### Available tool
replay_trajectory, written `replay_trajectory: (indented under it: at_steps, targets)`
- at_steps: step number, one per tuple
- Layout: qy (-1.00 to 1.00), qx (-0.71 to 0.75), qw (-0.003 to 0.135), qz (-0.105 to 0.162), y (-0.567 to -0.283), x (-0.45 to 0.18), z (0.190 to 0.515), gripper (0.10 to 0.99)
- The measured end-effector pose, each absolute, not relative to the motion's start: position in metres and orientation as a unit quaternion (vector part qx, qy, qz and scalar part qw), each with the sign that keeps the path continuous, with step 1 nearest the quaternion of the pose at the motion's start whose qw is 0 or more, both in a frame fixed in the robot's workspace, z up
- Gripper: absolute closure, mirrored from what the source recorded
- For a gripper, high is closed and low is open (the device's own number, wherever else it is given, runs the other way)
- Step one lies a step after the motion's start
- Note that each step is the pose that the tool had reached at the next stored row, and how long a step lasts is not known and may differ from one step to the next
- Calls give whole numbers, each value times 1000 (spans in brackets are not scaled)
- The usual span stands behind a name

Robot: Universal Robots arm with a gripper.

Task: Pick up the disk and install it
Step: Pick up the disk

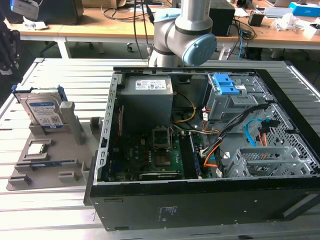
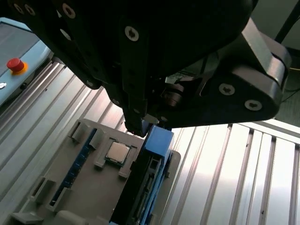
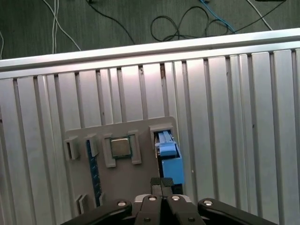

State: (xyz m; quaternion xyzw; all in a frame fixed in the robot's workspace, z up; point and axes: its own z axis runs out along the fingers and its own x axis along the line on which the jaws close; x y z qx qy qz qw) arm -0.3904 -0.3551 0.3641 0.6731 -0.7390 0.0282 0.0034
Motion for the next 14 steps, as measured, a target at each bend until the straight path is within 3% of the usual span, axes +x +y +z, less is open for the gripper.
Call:
replay_trajectory:
  at_steps: [9, 14]
  targets:
    - [-738, 674, 4, 29, -350, -389, 353, 973]
    - [-738, 674, 4, 29, -350, -389, 353, 671]
